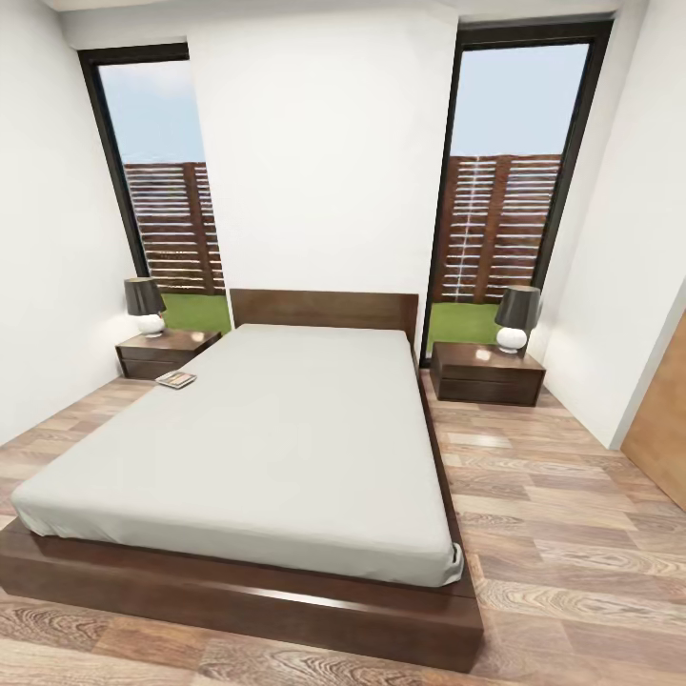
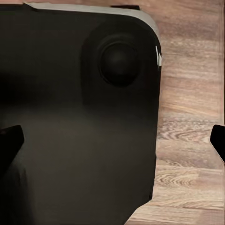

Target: In the bedroom, move the book from the bed onto either nightstand, and place the two sandals side by side next to the bed.

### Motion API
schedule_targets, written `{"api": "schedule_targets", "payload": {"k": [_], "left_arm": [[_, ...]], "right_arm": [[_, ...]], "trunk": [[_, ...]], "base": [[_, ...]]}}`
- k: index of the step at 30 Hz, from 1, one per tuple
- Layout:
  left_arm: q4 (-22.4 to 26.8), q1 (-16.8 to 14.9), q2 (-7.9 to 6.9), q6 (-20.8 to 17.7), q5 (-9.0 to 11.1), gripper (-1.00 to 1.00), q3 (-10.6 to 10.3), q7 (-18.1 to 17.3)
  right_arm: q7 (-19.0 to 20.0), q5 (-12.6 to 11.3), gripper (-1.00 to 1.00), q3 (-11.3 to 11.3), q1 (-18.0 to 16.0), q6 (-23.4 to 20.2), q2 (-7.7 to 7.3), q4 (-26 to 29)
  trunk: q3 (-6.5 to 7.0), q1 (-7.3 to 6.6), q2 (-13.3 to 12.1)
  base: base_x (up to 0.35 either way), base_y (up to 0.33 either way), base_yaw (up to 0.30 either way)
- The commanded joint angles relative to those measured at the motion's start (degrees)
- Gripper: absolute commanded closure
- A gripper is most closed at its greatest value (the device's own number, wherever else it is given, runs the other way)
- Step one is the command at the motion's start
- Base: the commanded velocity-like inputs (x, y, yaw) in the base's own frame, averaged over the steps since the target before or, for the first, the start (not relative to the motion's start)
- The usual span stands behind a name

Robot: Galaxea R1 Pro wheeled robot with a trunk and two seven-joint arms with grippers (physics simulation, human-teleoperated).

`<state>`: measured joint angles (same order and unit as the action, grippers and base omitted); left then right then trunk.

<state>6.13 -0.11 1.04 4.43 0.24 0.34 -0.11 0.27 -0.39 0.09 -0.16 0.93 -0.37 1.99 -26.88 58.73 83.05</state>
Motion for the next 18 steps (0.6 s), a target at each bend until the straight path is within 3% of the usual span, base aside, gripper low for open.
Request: {"api": "schedule_targets", "payload": {"k": [1,16,17,18], "left_arm": [[0.33,-0.04,0.01,0.48,0.02,-1.0,0.05,0.01],[5.17,-0.24,1.01,5.3,0.19,-1.0,-0.24,0.25],[37.92,-0.22,1.04,6.48,0.19,-1.0,-0.24,0.22],[38.13,-0.21,1.06,6.51,0.2,-1.0,-0.22,0.2]], "right_arm": [[0.02,-0.05,-1.0,0.01,-0.01,0.32,-0.07,0.33],[-0.66,-0.05,-1.0,-0.82,-0.01,0.97,-1.87,5.17],[-0.66,-0.05,-1.0,-0.9,-0.01,1.01,-1.9,30.41],[-0.63,-0.05,-1.0,-0.98,-0.01,1.06,-1.92,30.54]], "trunk": [[-0.05,0.0,0.03],[-0.05,0.0,0.03],[-0.05,0.0,0.03],[-0.05,0.0,0.03]], "base": [[0.0,0.0,0.0],[0.0,0.0,0.0],[0.0,0.0,0.0],[0.0,0.0,0.0]]}}
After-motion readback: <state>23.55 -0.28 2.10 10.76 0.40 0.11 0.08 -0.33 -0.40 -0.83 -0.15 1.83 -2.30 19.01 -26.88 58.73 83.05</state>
